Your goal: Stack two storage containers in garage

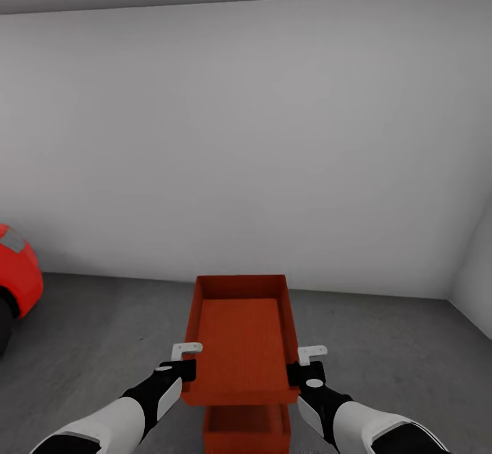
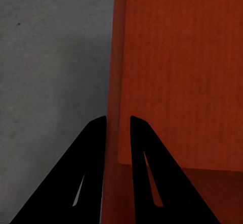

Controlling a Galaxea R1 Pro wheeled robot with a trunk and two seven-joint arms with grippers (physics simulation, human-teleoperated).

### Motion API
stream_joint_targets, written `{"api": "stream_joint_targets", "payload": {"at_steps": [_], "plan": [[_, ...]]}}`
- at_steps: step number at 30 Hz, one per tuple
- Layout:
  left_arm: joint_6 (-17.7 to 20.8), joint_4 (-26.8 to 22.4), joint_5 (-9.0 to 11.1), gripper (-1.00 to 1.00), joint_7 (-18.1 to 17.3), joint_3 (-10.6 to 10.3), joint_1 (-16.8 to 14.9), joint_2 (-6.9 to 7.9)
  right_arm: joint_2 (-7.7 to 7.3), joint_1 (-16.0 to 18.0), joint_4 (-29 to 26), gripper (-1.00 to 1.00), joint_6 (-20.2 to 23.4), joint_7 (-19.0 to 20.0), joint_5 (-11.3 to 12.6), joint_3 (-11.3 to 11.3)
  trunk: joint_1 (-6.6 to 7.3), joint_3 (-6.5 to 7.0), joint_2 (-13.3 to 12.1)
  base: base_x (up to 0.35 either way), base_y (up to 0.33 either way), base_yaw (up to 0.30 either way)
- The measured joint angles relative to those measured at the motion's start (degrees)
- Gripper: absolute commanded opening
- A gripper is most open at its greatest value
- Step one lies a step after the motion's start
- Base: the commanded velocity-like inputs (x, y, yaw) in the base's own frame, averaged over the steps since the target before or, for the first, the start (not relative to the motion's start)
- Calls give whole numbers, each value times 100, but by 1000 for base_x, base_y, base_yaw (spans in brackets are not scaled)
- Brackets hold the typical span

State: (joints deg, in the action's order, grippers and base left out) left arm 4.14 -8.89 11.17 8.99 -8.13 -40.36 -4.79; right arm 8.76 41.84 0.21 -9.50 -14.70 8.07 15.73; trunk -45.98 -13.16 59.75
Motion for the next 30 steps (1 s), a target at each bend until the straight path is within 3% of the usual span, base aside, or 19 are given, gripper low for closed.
{"api": "stream_joint_targets", "payload": {"at_steps": [30], "plan": [[-13, 0, 2, -100, 0, 0, 2, -1, -1, 0, 0, -100, -9, -1, -5, 1, 0, -278, 0, 0, 0, 0]]}}
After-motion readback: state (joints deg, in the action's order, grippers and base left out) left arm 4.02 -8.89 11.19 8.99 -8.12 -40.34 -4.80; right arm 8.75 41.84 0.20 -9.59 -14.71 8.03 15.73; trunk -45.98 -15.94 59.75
